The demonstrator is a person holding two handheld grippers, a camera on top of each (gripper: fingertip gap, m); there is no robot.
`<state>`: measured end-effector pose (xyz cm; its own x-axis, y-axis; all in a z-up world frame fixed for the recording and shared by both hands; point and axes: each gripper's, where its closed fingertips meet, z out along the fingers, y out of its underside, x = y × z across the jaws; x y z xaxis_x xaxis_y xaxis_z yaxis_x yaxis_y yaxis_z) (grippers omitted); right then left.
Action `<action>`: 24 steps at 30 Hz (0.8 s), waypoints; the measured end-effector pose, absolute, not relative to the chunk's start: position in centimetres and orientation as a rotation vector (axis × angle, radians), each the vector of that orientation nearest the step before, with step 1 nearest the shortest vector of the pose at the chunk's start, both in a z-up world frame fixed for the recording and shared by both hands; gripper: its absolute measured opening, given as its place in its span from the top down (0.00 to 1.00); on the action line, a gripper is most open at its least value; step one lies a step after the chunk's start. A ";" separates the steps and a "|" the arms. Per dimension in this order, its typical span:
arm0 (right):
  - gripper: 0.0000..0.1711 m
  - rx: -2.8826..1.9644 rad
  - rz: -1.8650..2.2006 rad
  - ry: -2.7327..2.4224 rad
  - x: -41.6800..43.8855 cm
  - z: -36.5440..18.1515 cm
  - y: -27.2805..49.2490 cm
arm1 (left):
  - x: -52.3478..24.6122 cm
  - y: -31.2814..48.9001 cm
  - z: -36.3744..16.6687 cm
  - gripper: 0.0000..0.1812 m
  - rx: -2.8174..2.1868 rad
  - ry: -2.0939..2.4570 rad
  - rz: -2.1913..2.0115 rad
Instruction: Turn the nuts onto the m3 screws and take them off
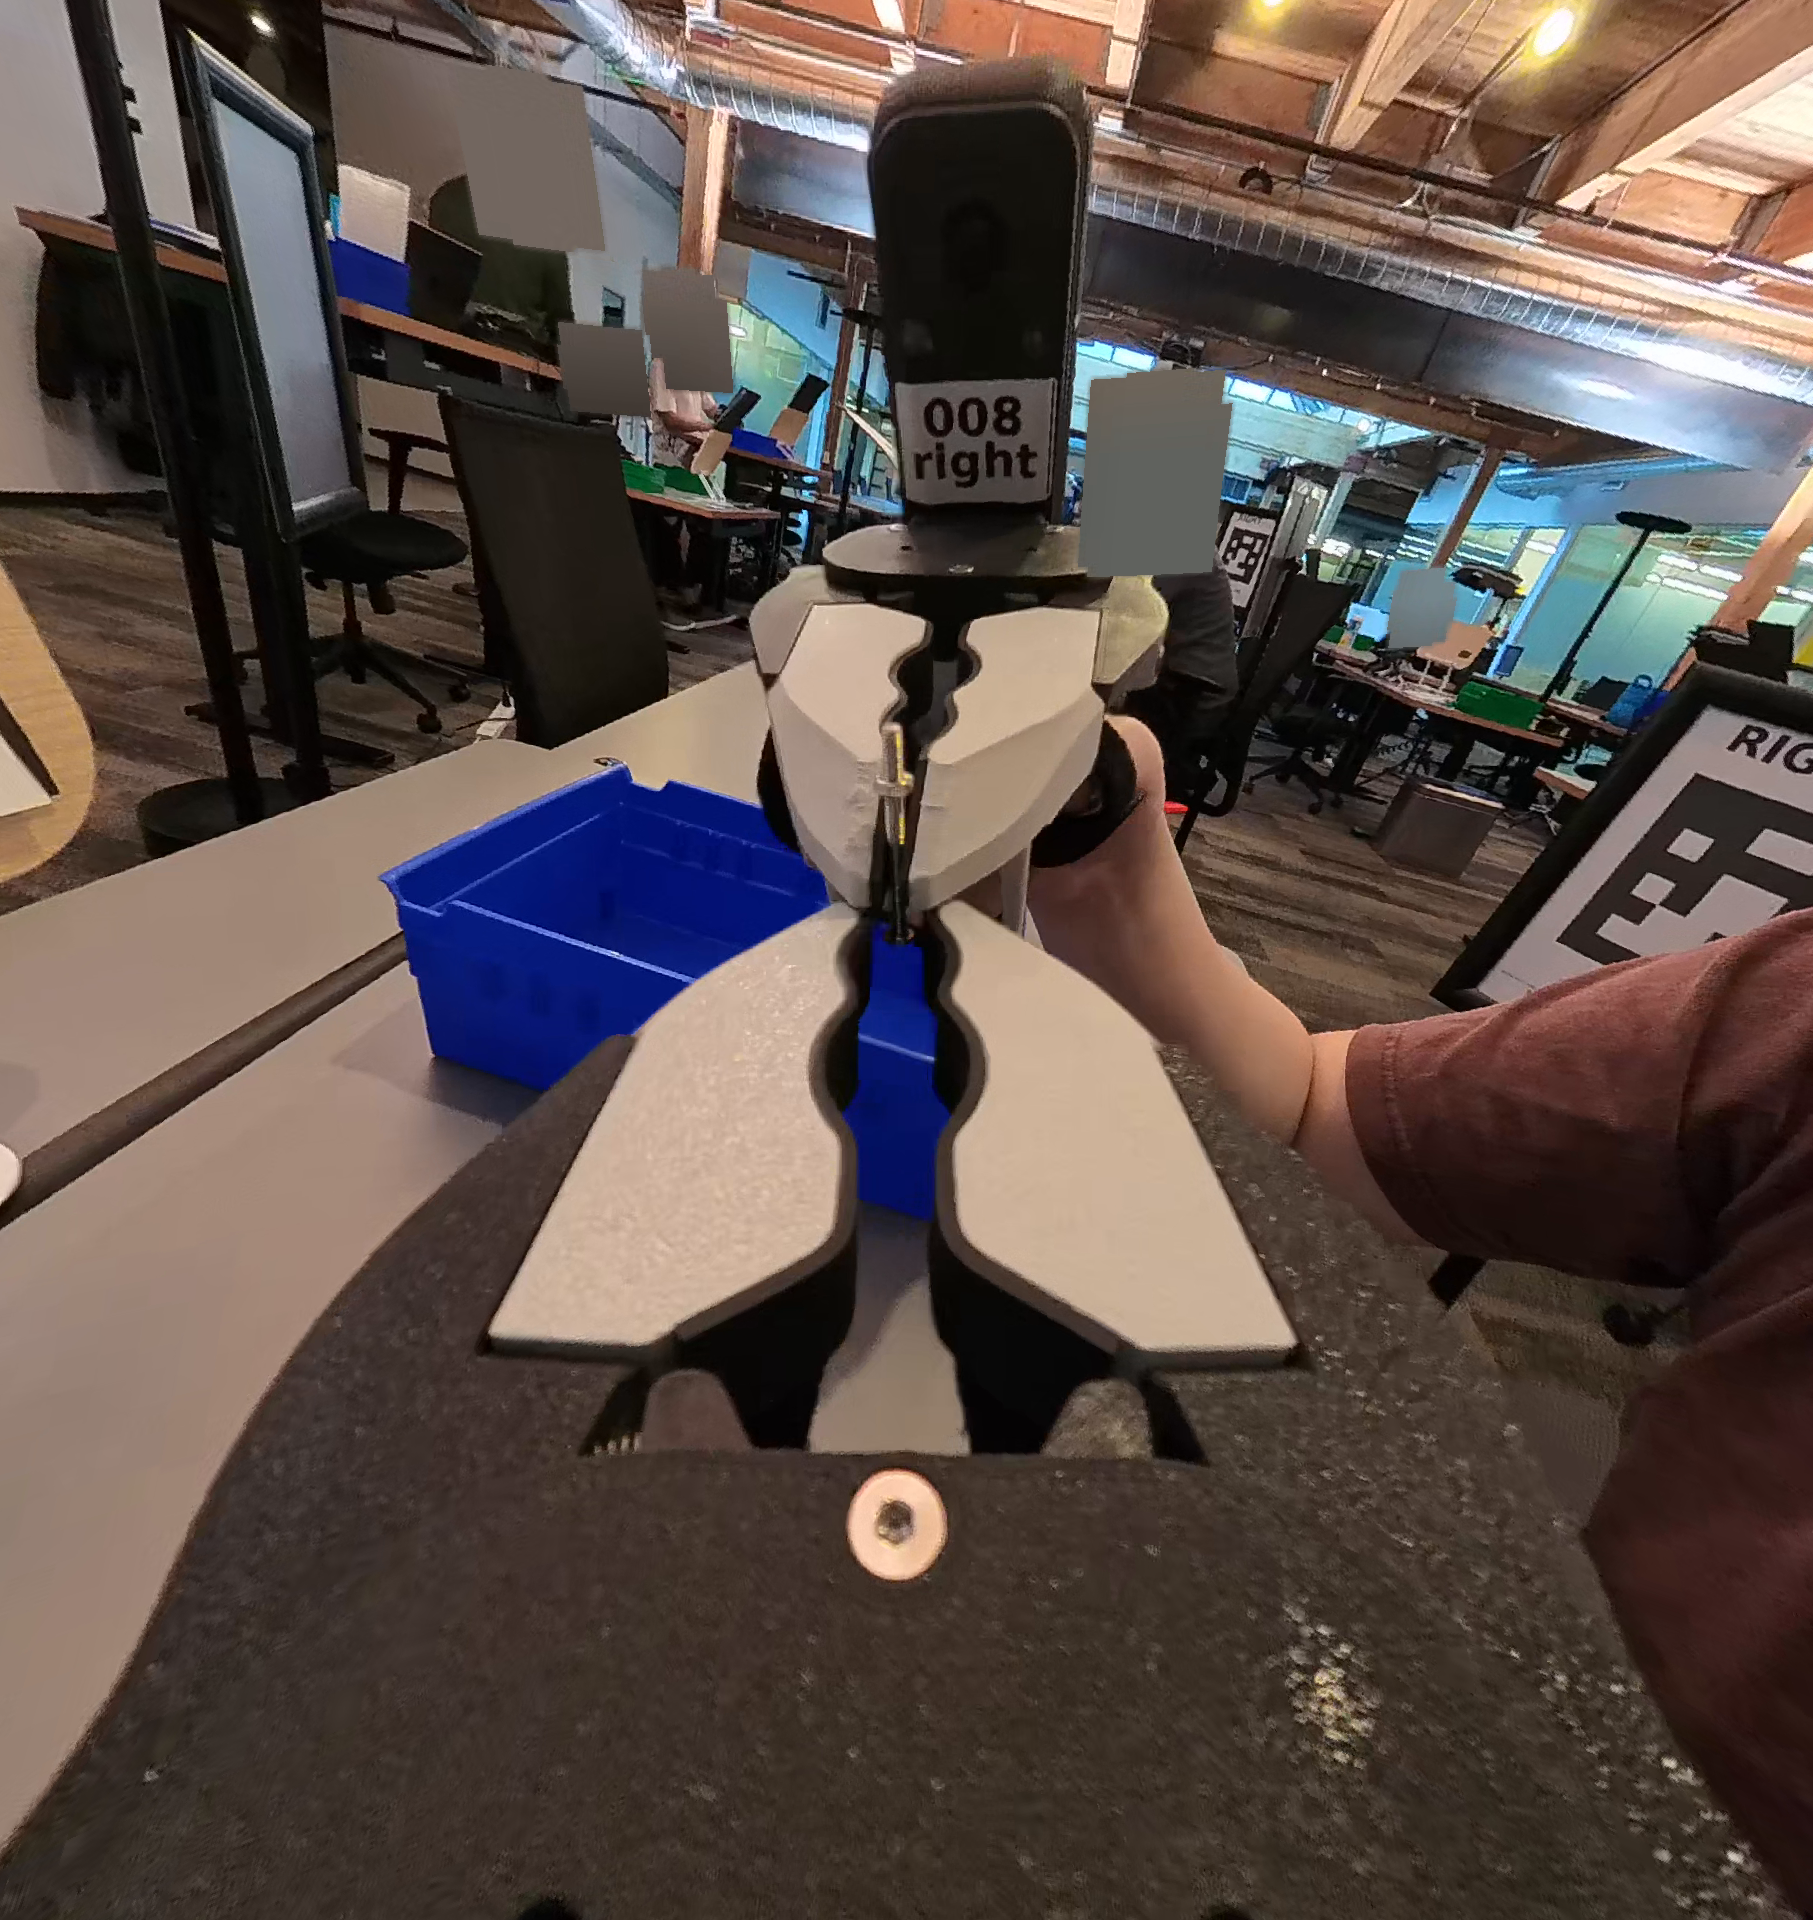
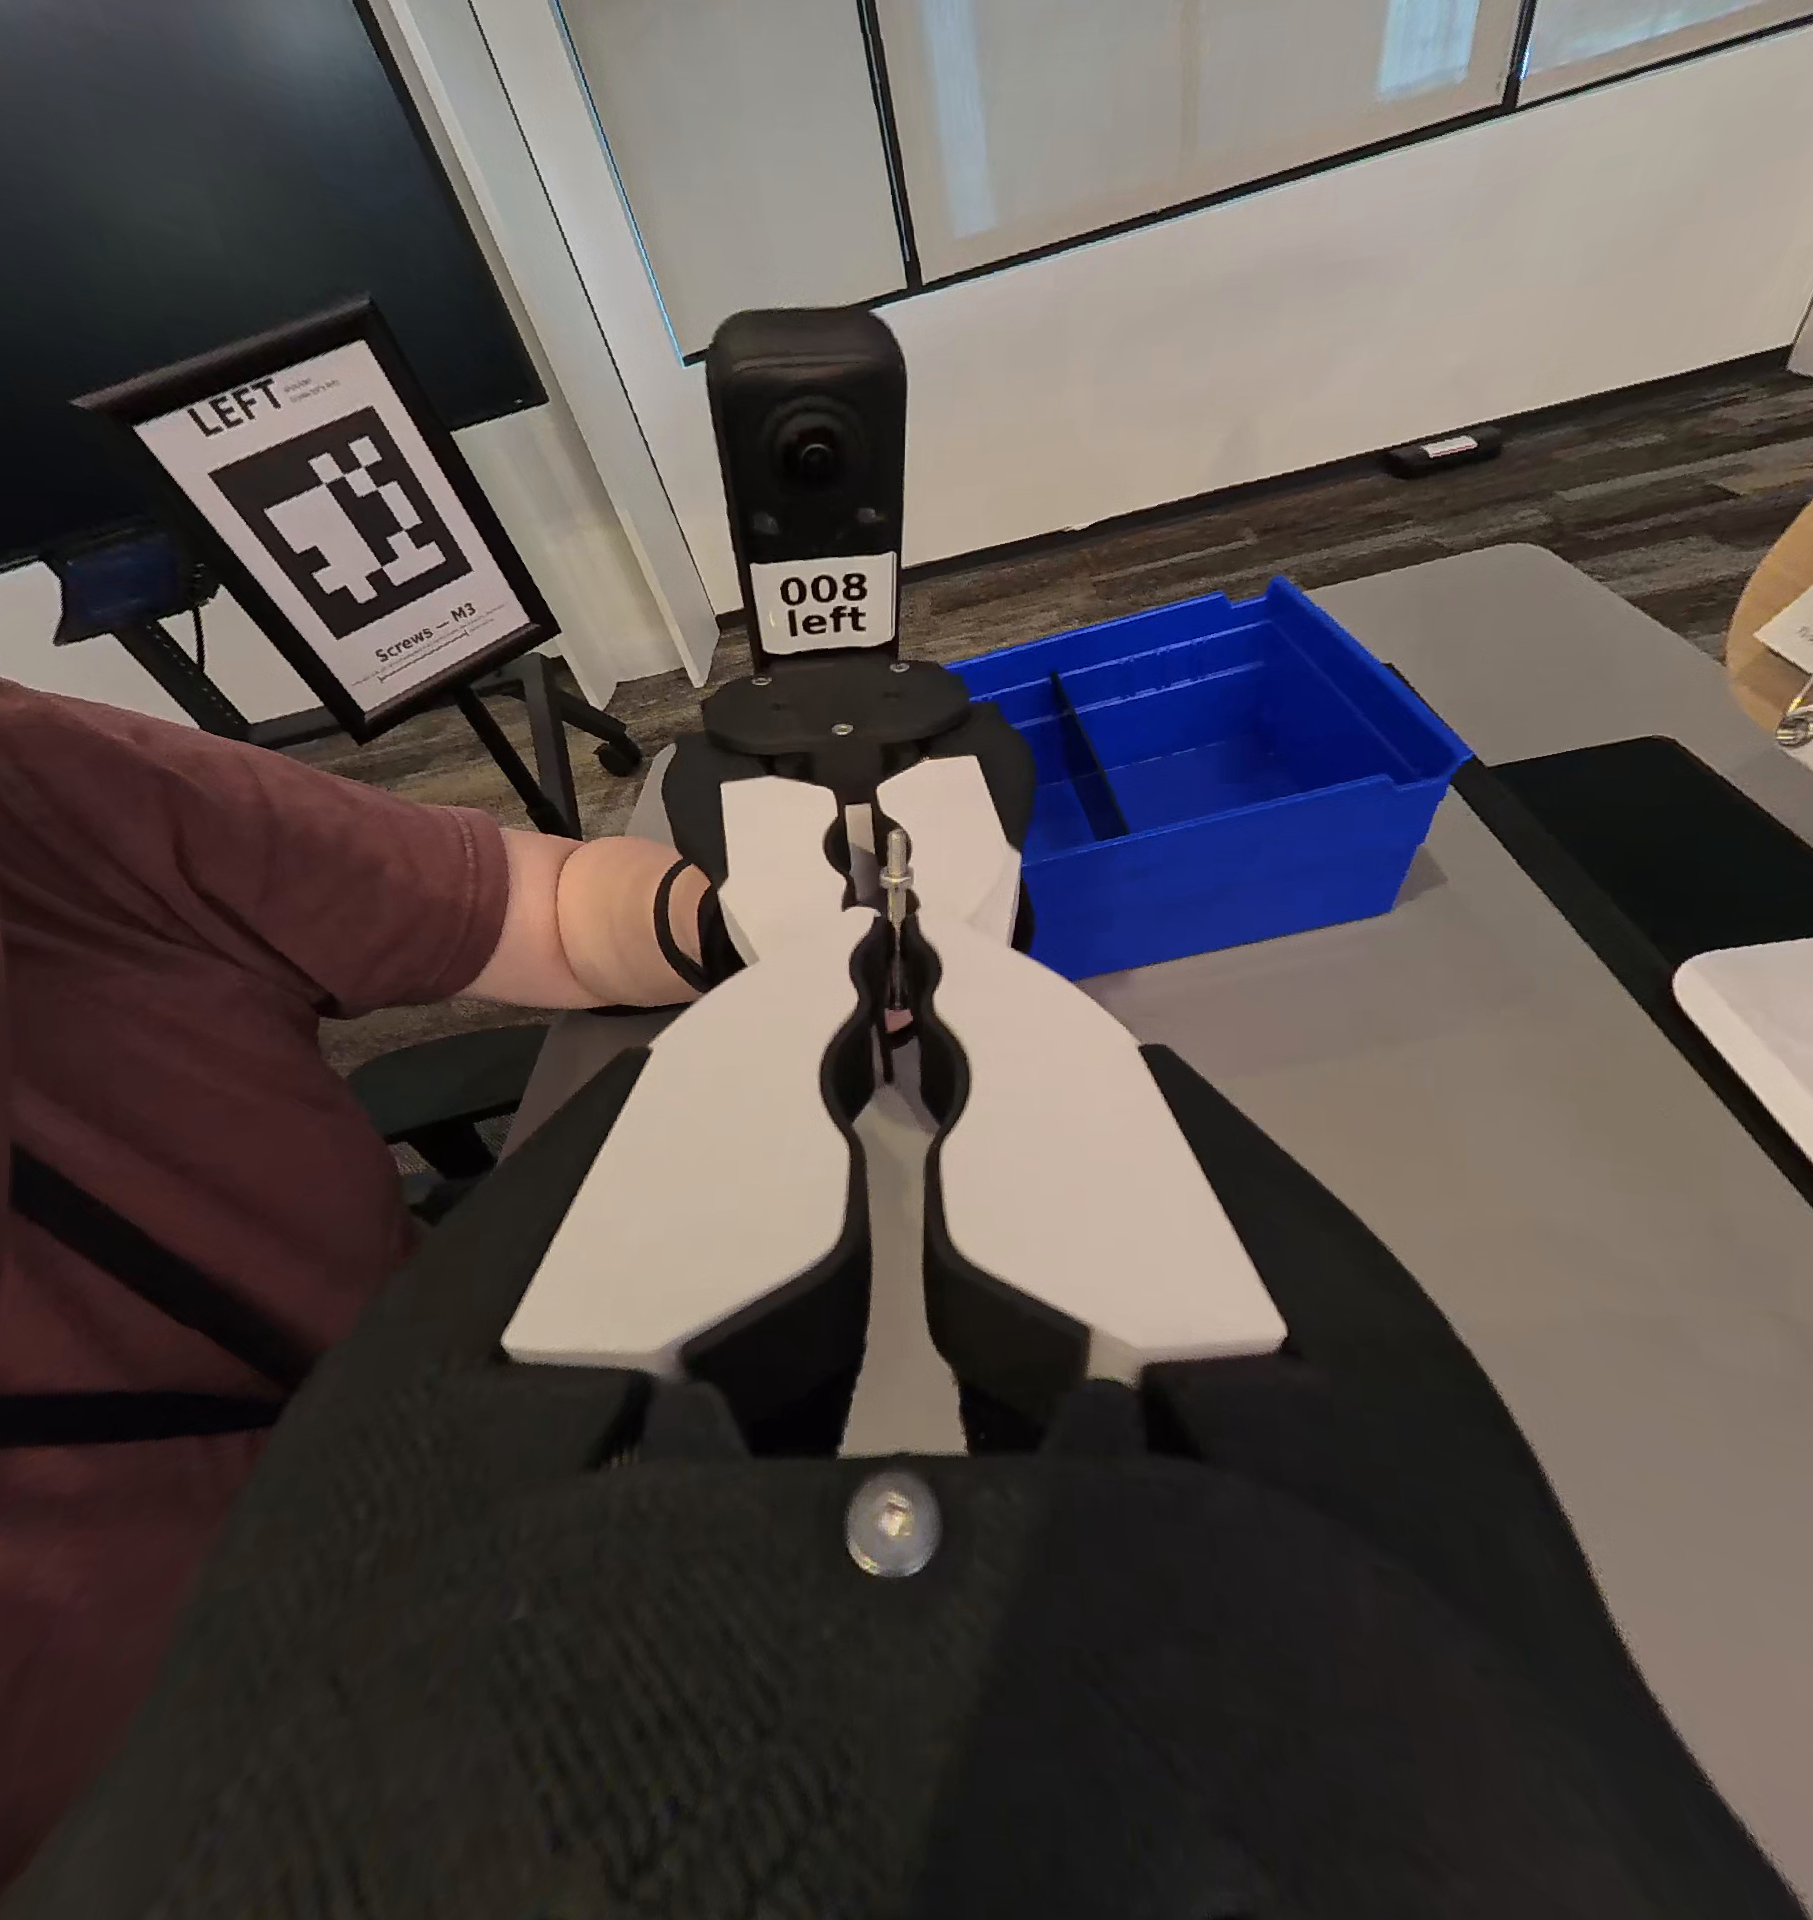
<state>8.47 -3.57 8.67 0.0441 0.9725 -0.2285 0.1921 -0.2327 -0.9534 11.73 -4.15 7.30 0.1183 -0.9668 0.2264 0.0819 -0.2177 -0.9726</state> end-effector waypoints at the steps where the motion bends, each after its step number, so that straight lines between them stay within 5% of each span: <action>1: 0.98 -1.547 1.253 -1.215 8.6 8.7 -3.5 | 11.7 -3.9 7.3 0.92 -1.379 0.936 -1.295; 6: 0.98 -1.698 0.989 -1.204 13.4 8.4 -1.9 | 11.5 -3.6 7.2 0.93 -1.408 0.934 -1.250; 12: 0.98 -2.546 -0.038 -0.835 30.8 -2.3 3.4 | 11.8 -3.1 6.1 0.99 -1.455 0.963 -1.122; 19: 0.98 -3.134 0.213 -0.660 33.2 -12.5 1.5 | 12.3 -3.0 4.9 0.99 -1.501 0.992 -1.118; 24: 0.98 -3.210 0.270 -0.584 34.1 -14.2 1.5 | 11.7 -2.6 5.8 1.00 -1.453 0.941 -1.095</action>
